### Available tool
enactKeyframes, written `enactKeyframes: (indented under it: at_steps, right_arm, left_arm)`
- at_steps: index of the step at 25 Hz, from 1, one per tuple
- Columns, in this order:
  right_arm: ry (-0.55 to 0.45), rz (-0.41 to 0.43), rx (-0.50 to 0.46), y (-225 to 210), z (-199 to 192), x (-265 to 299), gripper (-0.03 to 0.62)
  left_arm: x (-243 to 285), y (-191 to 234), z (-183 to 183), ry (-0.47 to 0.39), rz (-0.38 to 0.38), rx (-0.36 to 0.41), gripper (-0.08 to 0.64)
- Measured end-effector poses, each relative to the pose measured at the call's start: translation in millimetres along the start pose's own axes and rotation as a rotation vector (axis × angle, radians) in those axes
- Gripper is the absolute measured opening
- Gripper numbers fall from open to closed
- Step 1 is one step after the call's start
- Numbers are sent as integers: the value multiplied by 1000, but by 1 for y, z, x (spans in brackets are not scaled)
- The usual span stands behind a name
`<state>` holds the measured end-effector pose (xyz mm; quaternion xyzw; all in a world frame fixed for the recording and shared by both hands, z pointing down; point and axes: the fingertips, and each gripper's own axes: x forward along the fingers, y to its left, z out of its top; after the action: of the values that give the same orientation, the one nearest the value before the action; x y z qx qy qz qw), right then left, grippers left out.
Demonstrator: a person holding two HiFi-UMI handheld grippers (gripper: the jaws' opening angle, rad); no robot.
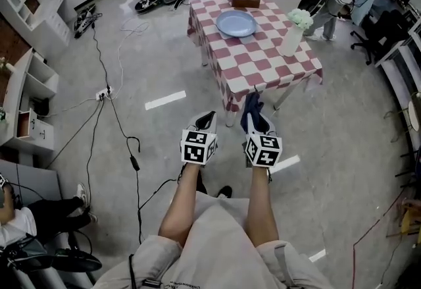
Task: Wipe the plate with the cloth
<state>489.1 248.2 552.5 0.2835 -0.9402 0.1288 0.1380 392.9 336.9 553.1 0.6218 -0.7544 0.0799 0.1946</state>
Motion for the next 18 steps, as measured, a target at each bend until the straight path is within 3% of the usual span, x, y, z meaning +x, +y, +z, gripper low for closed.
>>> enactKeyframes:
  at_steps: [18]
  right_arm:
    - [58,-53,-7,-8,57,137,75]
  left_arm:
    - [109,110,87,9,-89,-11,9]
